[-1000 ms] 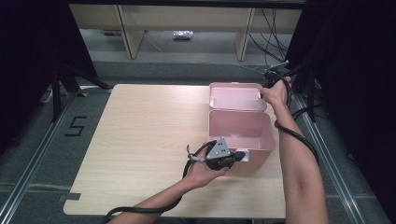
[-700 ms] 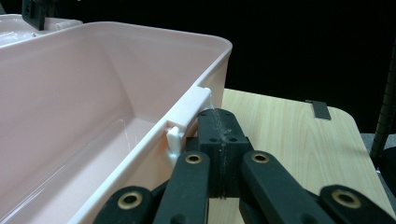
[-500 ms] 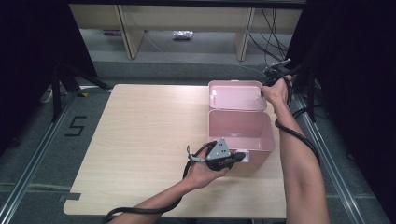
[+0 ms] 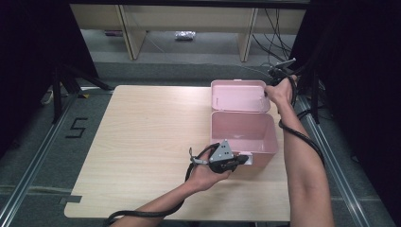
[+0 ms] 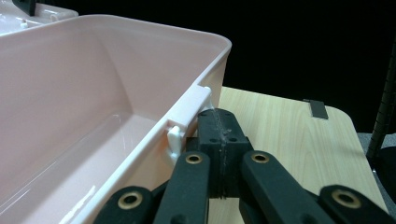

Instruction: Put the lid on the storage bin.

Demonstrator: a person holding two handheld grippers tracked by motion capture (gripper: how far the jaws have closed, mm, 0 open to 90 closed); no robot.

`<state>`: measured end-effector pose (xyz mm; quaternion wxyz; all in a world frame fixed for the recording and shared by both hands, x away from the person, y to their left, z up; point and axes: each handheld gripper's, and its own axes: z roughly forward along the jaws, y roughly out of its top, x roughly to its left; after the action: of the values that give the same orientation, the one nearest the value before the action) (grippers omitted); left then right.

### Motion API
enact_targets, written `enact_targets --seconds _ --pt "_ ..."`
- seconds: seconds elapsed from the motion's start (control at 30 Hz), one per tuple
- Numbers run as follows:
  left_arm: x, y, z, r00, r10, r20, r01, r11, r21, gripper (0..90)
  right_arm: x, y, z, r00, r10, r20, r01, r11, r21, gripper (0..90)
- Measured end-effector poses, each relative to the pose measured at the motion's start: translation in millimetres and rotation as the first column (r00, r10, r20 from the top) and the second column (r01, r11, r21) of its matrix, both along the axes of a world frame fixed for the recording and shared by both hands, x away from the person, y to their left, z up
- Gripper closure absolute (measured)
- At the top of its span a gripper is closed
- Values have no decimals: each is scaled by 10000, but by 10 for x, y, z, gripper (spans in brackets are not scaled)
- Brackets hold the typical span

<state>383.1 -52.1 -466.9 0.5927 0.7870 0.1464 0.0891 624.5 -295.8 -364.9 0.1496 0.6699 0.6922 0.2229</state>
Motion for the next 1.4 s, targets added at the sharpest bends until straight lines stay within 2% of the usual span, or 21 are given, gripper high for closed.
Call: enact_targets --seconds 0.07,0.1,0.3,0.33,0.37,0.4,0.47,0.5,0.53,0.67,0.73,0.77,0.87,0.93,0.97,1.0,1.1,1.13,1.4 --pt "-1 0 0 10000 -4 -35 4 10000 -8 900 -2 5 9 10000 -41 32 40 10000 34 887" --pt "-1 0 1 10000 -8 -49 8 10000 2 900 -1 -8 21 9999 120 77 -119 9999 -110 888" --pt "-10 8 11 9998 -3 -195 6 9999 147 900 -14 -4 83 9998 107 172 -107 9999 -9 893" --pt "-10 8 14 9998 -11 -217 14 9999 160 900 -20 2 91 9998 76 164 -77 10000 44 893" --pt "-8 8 17 9998 -32 -217 37 9998 198 900 -30 27 101 9998 -192 83 190 9994 279 893" --pt "-6 4 17 9997 -64 -226 67 9998 175 900 -30 4 106 9997 84 211 -85 10000 46 894" --pt "-6 10 27 9996 -75 -262 83 9995 303 900 -44 -4 123 9995 47 305 -49 10000 85 894" --pt "-6 10 26 9996 -79 -285 87 9995 290 900 -54 15 135 9997 -197 117 193 9994 298 894" --pt "-6 11 25 9995 -83 -289 91 9996 281 900 -52 -10 139 9996 88 254 -91 9999 113 894" --pt "1 9 18 9992 -88 -379 93 9999 126 900 -64 -14 158 9996 24 284 -27 10000 90 894" --pt "0 9 21 9991 -60 -417 67 9999 145 900 -73 -4 166 9996 -84 270 78 9997 223 894" --pt "-1 9 25 9989 -23 -461 31 9998 171 900 -72 -16 171 9994 61 342 -64 9999 87 894" --pt "0 12 34 9988 19 -491 -6 9996 273 900 -81 -13 189 9993 -25 375 20 9999 136 895" --pt "2 14 34 9988 20 -481 -5 9995 302 900 -83 -26 199 9987 100 503 -106 9999 111 896" --pt "4 14 35 9989 24 -473 -9 9995 312 900 -94 -15 217 9994 -54 335 47 9998 213 896" --pt "5 15 35 9989 34 -478 -19 9995 313 900 -98 -5 217 9991 -191 370 178 9992 349 896" --pt "9 12 34 9986 60 -527 -46 9996 275 900 -103 -27 229 9977 103 676 -111 9999 111 896" --pt "10 12 36 9986 65 -530 -49 9996 290 900 -114 -14 241 9980 -21 629 6 9997 230 897" --pt "20 0 51 9978 119 -657 -98 9994 322 900 -161 -18 325 9947 194 1014 -215 9996 192 898"
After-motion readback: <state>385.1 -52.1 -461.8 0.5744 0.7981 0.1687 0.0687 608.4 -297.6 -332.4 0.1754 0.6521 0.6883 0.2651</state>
